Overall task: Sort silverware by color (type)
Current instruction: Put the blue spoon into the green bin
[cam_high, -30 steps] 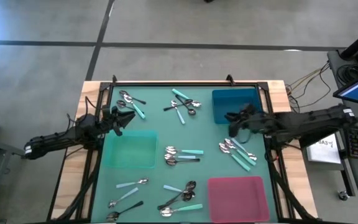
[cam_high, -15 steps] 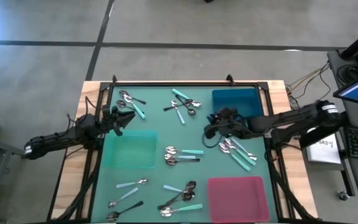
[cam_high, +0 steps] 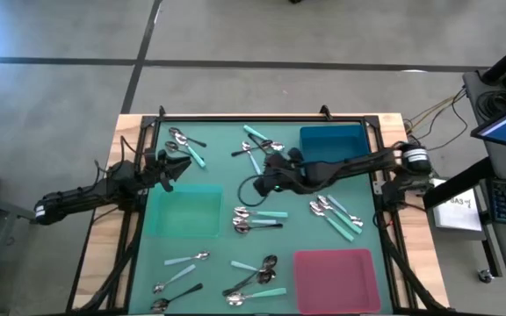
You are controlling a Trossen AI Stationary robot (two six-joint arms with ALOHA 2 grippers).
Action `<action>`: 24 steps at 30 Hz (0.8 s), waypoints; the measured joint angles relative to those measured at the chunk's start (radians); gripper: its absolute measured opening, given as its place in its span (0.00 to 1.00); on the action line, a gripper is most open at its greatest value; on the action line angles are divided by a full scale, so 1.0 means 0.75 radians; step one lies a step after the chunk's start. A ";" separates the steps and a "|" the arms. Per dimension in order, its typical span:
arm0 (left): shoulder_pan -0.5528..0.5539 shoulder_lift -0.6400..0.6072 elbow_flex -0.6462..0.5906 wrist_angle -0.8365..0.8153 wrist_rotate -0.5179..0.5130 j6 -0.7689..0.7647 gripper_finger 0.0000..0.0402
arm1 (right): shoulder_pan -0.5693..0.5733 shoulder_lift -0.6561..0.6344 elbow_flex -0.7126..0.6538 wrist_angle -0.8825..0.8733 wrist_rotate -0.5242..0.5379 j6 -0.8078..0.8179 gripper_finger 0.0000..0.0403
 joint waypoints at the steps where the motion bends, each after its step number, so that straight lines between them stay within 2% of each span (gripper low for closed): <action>1: 0.000 0.000 0.000 0.000 0.000 0.000 0.24 | -0.010 0.032 0.023 -0.014 -0.016 0.000 0.20; 6: 0.000 0.000 0.000 0.000 0.000 0.000 0.24 | -0.070 0.147 0.112 -0.028 -0.150 -0.001 0.21; 11: 0.000 0.000 0.000 0.000 0.000 0.001 0.24 | -0.132 0.249 0.170 -0.038 -0.259 0.026 0.29; 18: 0.000 0.000 0.000 0.001 0.000 0.000 0.24 | -0.186 0.299 0.234 -0.035 -0.296 0.205 0.41; 24: 0.000 0.000 0.000 -0.001 0.000 0.000 0.24 | -0.199 0.331 0.280 -0.031 -0.299 0.243 0.42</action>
